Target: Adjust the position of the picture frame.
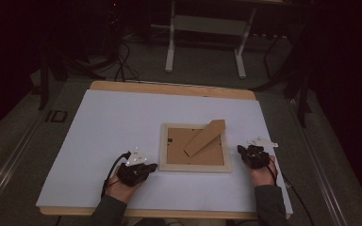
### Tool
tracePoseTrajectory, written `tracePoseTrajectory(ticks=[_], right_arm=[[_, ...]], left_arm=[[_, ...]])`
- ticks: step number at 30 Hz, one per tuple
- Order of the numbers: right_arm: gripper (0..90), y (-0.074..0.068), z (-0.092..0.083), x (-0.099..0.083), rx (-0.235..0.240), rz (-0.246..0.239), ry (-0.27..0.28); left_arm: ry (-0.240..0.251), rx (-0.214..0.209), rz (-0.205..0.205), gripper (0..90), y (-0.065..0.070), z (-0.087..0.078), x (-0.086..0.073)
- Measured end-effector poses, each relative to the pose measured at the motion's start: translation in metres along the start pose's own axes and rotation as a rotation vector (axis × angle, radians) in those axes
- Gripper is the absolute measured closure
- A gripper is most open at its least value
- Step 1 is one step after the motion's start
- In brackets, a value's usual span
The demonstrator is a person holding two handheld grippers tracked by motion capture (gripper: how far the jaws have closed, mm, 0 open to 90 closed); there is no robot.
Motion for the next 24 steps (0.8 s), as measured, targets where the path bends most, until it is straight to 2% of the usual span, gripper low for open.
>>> tracePoseTrajectory(ticks=[6, 10, 14, 18, 24], right_arm=[[90.0, -0.009, 0.003, 0.0, 0.02, -0.02, -0.01], [90.0, -0.015, 0.005, 0.0, 0.037, -0.031, -0.017], [90.0, -0.018, 0.008, 0.0, 0.045, -0.039, -0.021], [89.9, -0.02, 0.009, 0.0, 0.056, -0.043, -0.025], [89.8, -0.021, 0.01, -0.001, 0.057, -0.049, -0.03]], left_arm=[[-0.037, -0.034, 0.031, 90.0, 0.014, 0.013, -0.003], [-0.057, -0.041, 0.049, 90.0, 0.019, 0.019, -0.005], [-0.074, -0.036, 0.059, 90.0, 0.02, 0.023, -0.007], [-0.105, -0.008, 0.064, 90.0, 0.016, 0.028, -0.01], [-0.105, -0.002, 0.069, 90.0, 0.016, 0.028, -0.01]])
Point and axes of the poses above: each handheld gripper's, and its own axes: z roughly forward along the jaws, x roughly out of its top, y roughly to its right, the point moved 8 cm from there along z, roughly forward along the jaws, and after that the axes turned 3 degrees about -x, right-handed, at the moved point
